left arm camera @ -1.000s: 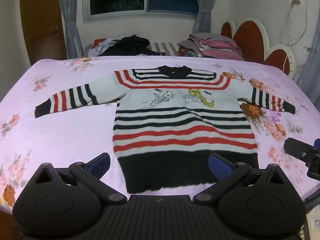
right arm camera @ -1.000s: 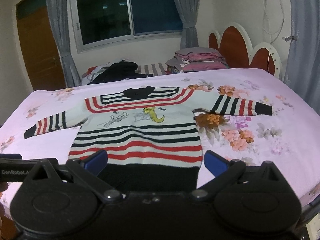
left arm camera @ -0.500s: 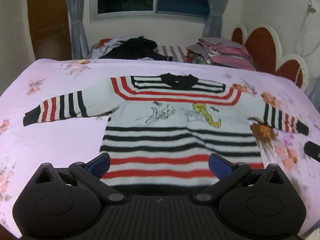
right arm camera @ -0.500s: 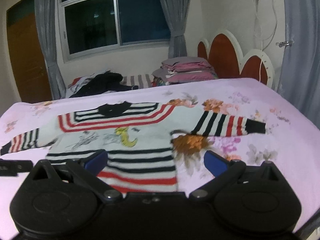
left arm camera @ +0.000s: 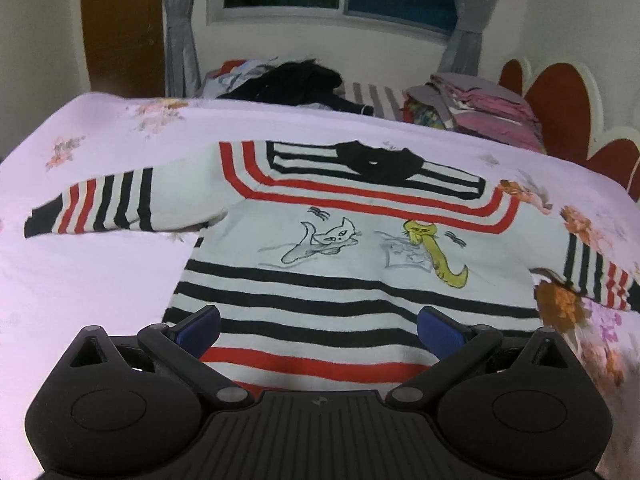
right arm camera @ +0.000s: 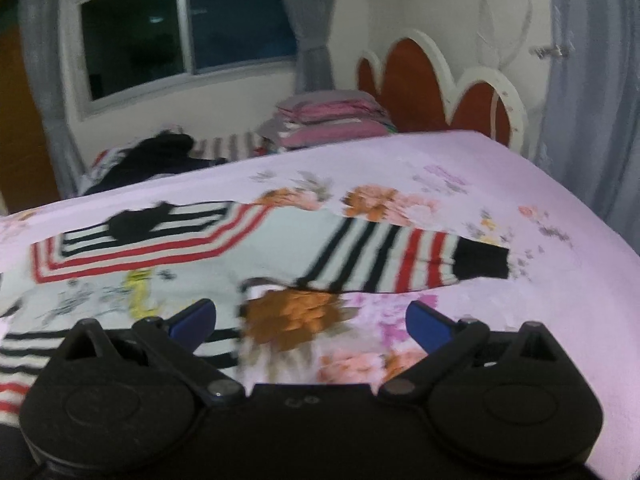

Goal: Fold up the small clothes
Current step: 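Move the right gripper to the black sleeve cuff and grasp it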

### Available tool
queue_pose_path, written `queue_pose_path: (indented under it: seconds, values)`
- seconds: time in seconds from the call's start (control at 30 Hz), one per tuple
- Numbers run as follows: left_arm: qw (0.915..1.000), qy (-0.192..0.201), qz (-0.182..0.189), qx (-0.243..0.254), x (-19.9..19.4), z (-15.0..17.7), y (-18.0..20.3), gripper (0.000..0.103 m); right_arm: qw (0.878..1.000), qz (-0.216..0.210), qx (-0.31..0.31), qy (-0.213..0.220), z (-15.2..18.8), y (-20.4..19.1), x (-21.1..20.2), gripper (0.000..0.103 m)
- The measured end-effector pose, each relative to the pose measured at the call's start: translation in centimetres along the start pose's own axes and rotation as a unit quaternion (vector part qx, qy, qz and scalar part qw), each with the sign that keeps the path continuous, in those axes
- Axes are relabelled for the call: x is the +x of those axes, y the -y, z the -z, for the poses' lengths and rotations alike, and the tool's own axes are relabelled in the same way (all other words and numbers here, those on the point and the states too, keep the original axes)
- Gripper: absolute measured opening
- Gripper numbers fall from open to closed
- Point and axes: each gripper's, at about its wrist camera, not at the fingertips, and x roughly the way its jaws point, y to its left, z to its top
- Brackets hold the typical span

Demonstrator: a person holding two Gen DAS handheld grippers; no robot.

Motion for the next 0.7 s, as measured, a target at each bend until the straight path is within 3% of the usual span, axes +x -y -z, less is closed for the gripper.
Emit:
queue_pose_path:
  seconds: [0.2, 0.27, 0.3, 0.33, 0.37, 0.43, 0.53, 0.7]
  values:
    - [0.9997, -0.002, -0.025, 0.003, 1.7, -0.8, 0.2, 0.103, 0.997, 0.034, 0.067, -0.031, -0.9, 5.2, 5.6, 0.098]
    - [0.9995, 0.003, -0.03, 0.01, 1.9, -1.1, 0.2, 0.103, 0.994, 0.049, 0.092, -0.041, -1.0, 7.0, 7.3, 0.092]
    - [0.9994, 0.006, -0.032, 0.012, 2.0, -1.2, 0.2, 0.103, 0.992, 0.058, 0.098, -0.045, -1.1, 7.8, 8.1, 0.086]
    - [0.9993, 0.008, -0.034, 0.013, 2.0, -1.3, 0.0, 0.103, 0.991, 0.06, 0.108, -0.055, -1.2, 8.6, 9.2, 0.063]
    - [0.9992, 0.007, -0.037, 0.013, 2.2, -1.4, 0.0, 0.103, 0.988, 0.059, 0.123, -0.07, -1.1, 9.5, 10.3, 0.052]
    - [0.9991, 0.005, -0.042, 0.012, 2.4, -1.7, -0.2, 0.103, 0.982, 0.051, 0.159, -0.094, -1.0, 11.1, 12.2, 0.054]
    - [0.9987, 0.003, -0.05, 0.012, 2.7, -1.8, -0.5, 0.103, 0.976, 0.06, 0.185, -0.096, -0.8, 12.5, 13.8, 0.064]
    - [0.998, 0.001, -0.062, 0.013, 3.2, -2.1, -0.9, 0.103, 0.967, 0.052, 0.233, -0.091, -1.2, 14.3, 16.1, 0.064]
